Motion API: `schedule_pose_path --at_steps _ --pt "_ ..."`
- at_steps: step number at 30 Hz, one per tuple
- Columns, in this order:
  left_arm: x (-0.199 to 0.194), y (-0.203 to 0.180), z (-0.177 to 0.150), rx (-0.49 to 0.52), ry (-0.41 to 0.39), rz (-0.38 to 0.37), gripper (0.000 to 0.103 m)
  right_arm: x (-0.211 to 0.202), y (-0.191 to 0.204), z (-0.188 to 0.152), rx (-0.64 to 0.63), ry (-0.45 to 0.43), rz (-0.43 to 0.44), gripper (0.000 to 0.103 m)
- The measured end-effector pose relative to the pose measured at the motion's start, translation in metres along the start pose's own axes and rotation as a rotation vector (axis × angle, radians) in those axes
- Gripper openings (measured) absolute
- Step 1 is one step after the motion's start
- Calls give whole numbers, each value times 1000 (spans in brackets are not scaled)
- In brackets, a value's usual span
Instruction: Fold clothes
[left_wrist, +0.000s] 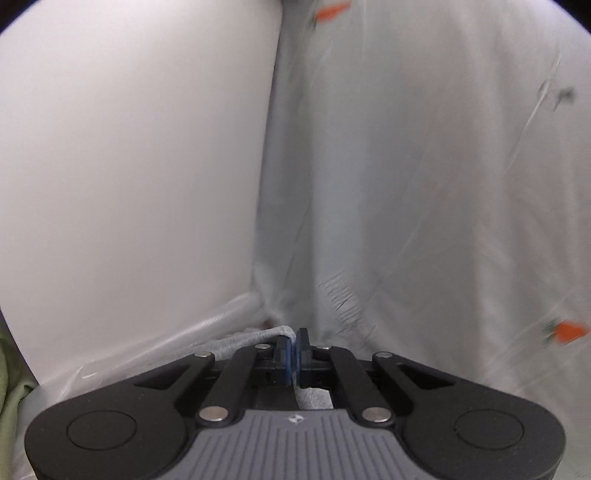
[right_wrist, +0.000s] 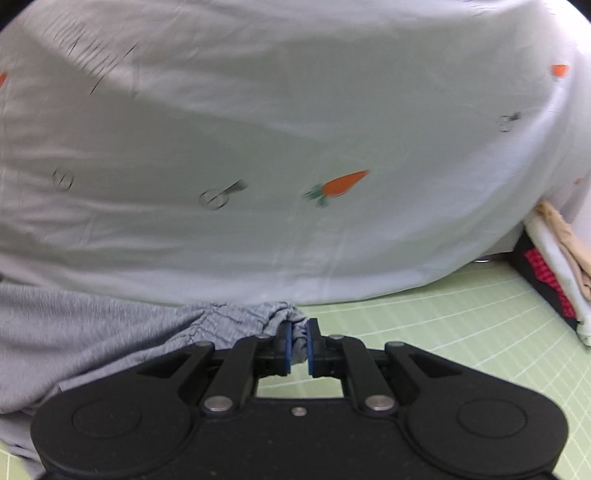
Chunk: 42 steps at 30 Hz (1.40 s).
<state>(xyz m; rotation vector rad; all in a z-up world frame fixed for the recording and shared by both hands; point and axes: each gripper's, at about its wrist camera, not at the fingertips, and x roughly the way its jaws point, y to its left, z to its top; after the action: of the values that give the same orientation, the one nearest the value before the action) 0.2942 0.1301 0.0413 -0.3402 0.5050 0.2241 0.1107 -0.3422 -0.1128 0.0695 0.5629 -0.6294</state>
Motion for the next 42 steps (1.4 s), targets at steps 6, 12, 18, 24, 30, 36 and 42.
schedule_pose_path --at_steps 6,12,18,24,30,36,42 --pt "-77 -32 13 1 -96 -105 1 -32 -60 -7 55 -31 -40 7" --pt "-153 -86 -16 67 -130 -205 1 -53 -127 -10 100 -61 -41 7" --pt "-220 -142 -79 117 -46 -246 1 -69 -183 -10 77 -97 6 7" --pt "-269 -177 -163 127 117 -245 1 -75 -255 -7 57 -161 -54 0" --pt "-292 -191 -244 123 289 -201 2 -60 -364 1 176 -117 -141 0" --pt "-298 -180 -280 82 382 -85 27 -44 -408 -16 260 -11 -72 65" --pt "-271 -164 -274 126 400 16 64 -26 -307 -36 235 137 156 82"
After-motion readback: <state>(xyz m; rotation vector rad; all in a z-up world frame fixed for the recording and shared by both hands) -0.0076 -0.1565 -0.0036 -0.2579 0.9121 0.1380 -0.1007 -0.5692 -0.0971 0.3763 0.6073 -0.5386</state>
